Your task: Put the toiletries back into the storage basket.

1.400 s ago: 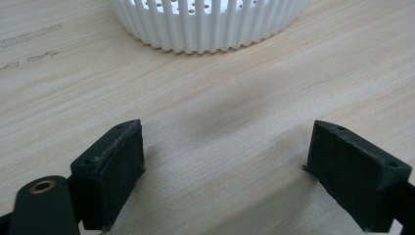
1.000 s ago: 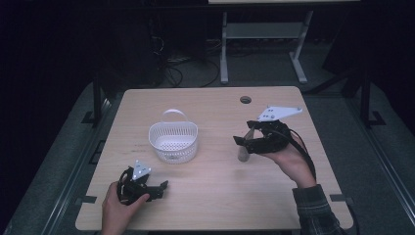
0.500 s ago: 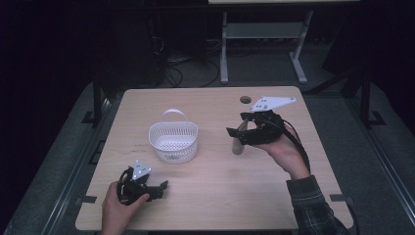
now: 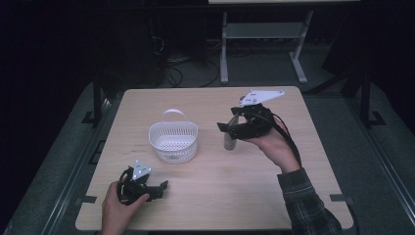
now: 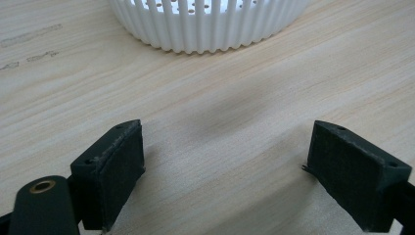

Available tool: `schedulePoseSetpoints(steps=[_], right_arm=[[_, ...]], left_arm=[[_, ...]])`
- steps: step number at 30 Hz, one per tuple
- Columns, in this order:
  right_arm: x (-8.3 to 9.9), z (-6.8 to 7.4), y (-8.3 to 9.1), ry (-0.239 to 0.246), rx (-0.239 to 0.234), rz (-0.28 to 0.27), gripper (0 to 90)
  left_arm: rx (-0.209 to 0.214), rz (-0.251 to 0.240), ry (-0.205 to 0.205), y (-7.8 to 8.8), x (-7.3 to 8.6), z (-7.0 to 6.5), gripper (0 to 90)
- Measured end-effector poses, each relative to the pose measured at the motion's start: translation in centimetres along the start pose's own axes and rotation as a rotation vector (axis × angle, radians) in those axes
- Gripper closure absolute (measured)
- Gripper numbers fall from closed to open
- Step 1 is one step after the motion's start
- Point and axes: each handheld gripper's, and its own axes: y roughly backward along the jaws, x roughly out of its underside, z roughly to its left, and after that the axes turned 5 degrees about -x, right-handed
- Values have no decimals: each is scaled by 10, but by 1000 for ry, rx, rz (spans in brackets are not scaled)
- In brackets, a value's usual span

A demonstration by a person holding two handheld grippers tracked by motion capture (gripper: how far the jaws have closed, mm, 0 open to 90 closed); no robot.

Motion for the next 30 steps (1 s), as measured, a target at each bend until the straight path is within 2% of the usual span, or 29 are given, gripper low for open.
schedulePoseSetpoints(steps=[21, 30], right_arm=[[-30, 9, -18, 32, -27, -17, 299], [-41, 12, -27, 30, -45, -22, 299]], left_arm=[[2, 2, -1, 0, 0, 0, 127], [2, -2, 2, 0, 0, 0, 127]])
